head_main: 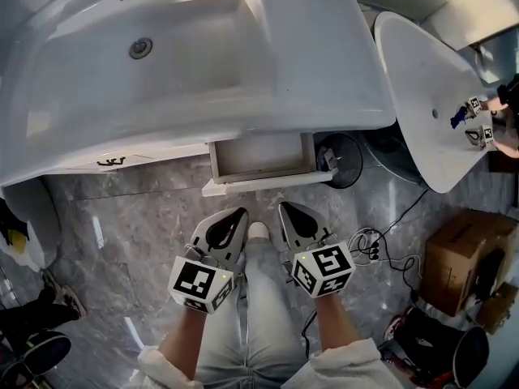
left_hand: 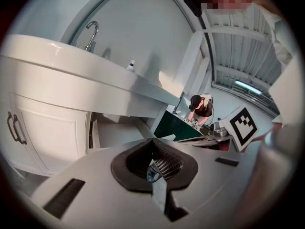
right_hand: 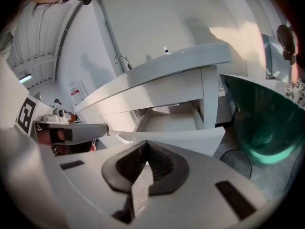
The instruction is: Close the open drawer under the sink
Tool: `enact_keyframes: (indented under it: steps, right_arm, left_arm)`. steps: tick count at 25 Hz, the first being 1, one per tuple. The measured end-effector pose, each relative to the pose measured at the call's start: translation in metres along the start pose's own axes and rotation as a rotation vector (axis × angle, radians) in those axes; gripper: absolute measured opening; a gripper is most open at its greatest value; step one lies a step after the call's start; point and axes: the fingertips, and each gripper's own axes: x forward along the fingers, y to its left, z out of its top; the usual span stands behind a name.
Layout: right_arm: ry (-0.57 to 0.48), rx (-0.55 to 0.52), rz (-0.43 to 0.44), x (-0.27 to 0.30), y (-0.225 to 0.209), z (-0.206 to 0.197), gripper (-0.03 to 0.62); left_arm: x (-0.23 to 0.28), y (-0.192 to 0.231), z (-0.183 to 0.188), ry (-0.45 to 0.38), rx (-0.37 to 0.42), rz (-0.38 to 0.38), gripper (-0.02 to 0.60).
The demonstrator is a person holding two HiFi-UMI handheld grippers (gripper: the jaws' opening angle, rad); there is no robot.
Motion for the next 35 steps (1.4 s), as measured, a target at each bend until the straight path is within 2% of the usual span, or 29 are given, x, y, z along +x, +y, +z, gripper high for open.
enact_keyframes:
  steps: [10, 19, 35]
  right_arm:
    - [-0.025, -0.031, -0.039, 0.025, -0.019, -0.017, 0.009]
    - [-0.022, -0.04, -0.052, 0.041, -0.027, -0.022, 0.009]
    - [-0.06, -0.07, -0.073, 0.046, -0.024, -0.013, 0.009]
  left_arm:
    - [0.02, 0.02, -0.033, 0.044, -0.006, 0.044, 0.015]
    - [0.037, 0.033, -0.035, 0.061, 0.039, 0.064, 0.015]
    - [0.042, 0.032, -0.035, 0.058, 0.079, 0.036, 0.015]
